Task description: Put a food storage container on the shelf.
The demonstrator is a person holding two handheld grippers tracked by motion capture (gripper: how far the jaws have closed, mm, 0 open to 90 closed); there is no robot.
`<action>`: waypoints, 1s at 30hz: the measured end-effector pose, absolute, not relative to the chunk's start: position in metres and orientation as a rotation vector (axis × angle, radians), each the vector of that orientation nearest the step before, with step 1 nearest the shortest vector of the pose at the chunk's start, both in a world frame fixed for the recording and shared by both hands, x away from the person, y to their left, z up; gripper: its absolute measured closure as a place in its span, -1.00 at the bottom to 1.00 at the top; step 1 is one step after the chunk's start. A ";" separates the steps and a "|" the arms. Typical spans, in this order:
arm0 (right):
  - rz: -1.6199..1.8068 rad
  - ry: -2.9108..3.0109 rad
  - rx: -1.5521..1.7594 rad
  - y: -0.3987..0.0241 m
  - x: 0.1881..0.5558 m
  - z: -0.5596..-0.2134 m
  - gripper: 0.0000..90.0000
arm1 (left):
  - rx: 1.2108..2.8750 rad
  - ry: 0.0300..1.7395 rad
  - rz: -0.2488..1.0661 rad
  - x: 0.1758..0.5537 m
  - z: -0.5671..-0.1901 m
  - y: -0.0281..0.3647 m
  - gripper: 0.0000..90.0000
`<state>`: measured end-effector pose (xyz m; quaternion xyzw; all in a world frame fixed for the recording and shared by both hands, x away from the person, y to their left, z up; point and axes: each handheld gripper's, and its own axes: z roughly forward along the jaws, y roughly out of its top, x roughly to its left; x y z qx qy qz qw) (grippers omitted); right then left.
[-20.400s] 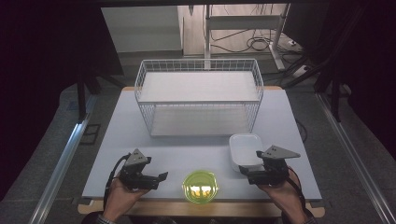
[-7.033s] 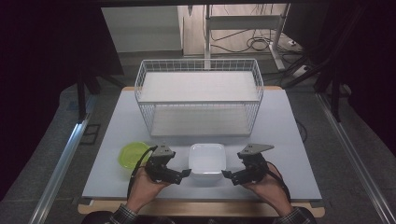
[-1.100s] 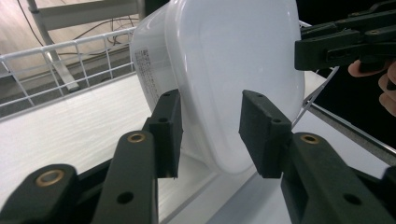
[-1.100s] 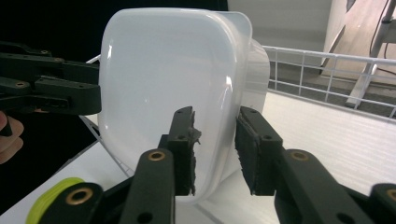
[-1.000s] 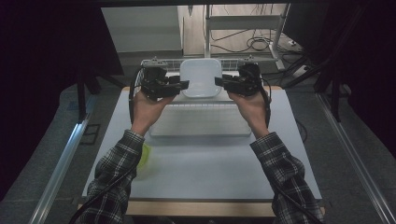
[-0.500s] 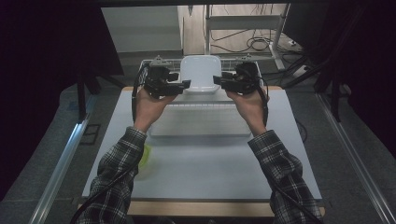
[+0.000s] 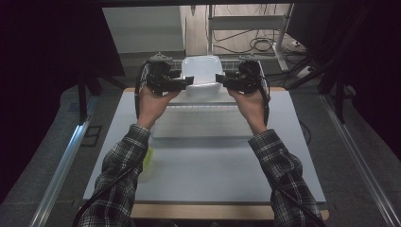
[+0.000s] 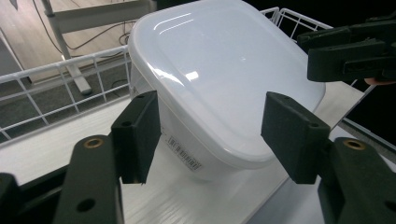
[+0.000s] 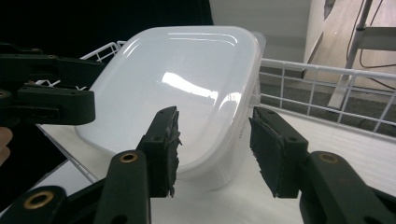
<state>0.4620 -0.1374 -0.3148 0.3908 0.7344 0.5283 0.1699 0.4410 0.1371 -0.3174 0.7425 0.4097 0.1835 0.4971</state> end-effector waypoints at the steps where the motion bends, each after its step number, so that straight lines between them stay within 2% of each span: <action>1: 1.502 2.089 1.109 -0.137 0.462 -0.315 0.16 | 1.798 0.992 0.449 0.441 -0.317 0.137 -0.12; 6: 1.505 2.089 1.099 -0.137 0.459 -0.312 0.20 | 1.790 0.980 0.485 0.436 -0.313 0.141 0.06; 10: 1.530 2.038 1.109 -0.145 0.457 -0.309 0.23 | 1.759 1.003 0.519 0.430 -0.312 0.151 0.39; 12: 1.518 2.009 1.138 -0.152 0.457 -0.310 0.43 | 1.768 1.032 0.526 0.434 -0.315 0.156 0.56; 14: 1.480 2.015 1.158 -0.154 0.459 -0.313 0.68 | 1.777 1.062 0.514 0.439 -0.320 0.157 0.65; 16: 1.430 2.031 1.168 -0.153 0.462 -0.318 0.81 | 1.810 1.083 0.517 0.446 -0.326 0.153 0.73; 20: 1.376 2.056 1.199 -0.145 0.469 -0.331 0.96 | 1.838 1.121 0.534 0.458 -0.333 0.144 0.78; 30: 1.343 2.083 1.204 -0.139 0.473 -0.335 0.99 | 1.851 1.105 0.496 0.456 -0.334 0.140 0.81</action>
